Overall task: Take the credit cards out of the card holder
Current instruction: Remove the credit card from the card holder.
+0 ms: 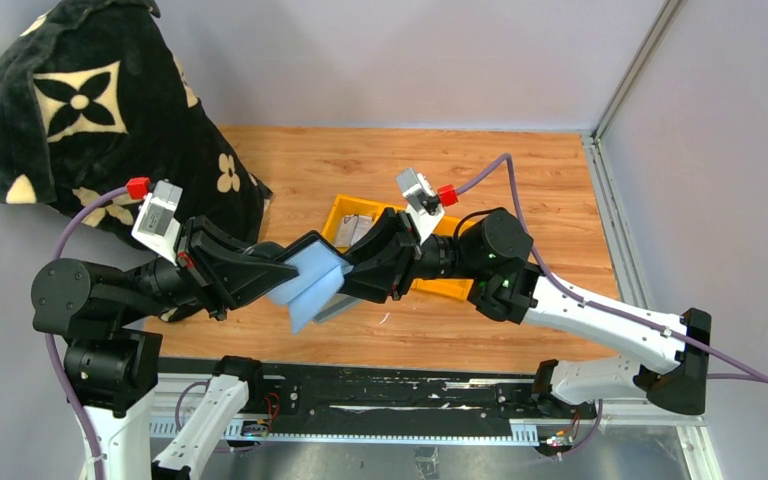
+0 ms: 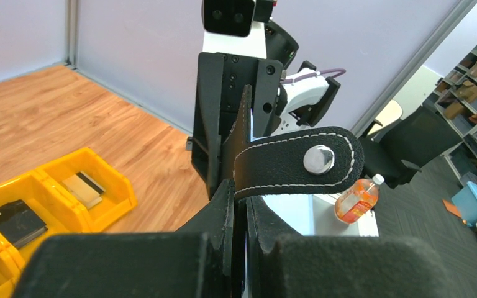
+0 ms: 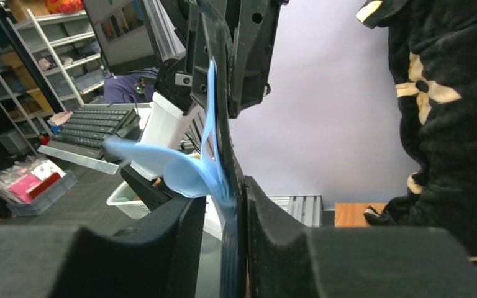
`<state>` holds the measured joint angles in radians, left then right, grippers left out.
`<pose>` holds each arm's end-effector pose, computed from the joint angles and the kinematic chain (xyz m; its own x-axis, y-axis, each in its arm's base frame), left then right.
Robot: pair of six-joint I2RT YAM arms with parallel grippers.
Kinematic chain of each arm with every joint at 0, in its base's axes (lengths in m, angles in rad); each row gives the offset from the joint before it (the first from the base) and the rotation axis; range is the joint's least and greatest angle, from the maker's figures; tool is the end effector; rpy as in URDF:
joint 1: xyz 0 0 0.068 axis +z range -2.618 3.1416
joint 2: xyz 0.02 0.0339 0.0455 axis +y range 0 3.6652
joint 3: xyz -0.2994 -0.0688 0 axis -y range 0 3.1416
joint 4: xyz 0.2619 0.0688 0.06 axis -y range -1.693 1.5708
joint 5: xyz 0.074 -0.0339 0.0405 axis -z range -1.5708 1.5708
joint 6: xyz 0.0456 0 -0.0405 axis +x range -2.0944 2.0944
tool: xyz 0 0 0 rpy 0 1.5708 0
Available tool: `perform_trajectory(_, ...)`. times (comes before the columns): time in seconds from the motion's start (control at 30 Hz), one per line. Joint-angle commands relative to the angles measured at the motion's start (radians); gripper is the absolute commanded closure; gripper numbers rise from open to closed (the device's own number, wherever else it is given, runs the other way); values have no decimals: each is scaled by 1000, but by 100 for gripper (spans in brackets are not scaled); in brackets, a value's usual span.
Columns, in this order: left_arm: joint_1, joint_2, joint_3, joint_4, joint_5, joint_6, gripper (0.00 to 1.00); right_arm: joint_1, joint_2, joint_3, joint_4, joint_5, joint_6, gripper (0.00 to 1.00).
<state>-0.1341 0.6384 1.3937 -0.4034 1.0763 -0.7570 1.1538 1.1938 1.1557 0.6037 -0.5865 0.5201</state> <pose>0.0134 -0.0423 0.5481 -0.3576 -0.2806 -0.8907 0.8759 0.2299 -0.4241 0.0856 0.2555 0.5019 -0.2841 0.3805 -0.8800 -0.9329 -0.3215 0.1622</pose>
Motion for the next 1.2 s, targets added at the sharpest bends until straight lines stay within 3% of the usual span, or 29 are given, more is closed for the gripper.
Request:
perform_trajectory(0.0,1,-12,18,-69,-19,86,100,26,5,57,-28,18,36,74)
perform_trajectory(0.1,1,-12,40,-154,-72,190,100,38,-1,68,-87,46,36,85)
perform_trajectory(0.23,1,-17,71,-260,-192,342,88,60,5,130,-249,113,11,100)
perform_trajectory(0.37,1,-41,64,-268,-262,400,59,71,18,193,-403,203,-5,100)
perform_trajectory(0.47,1,-45,75,-277,-283,407,46,76,21,223,-485,255,-24,100)
perform_trajectory(0.77,1,-49,36,-127,-52,253,41,88,21,264,-581,316,-85,100)
perform_trajectory(0.87,1,-65,11,-212,-29,396,40,90,34,293,-590,312,-83,100)
perform_trajectory(1.0,1,-99,-37,-393,-155,656,40,103,75,356,-635,295,-87,100)
perform_trajectory(1.17,1,-113,-70,-446,-220,756,40,117,113,395,-641,271,-91,100)
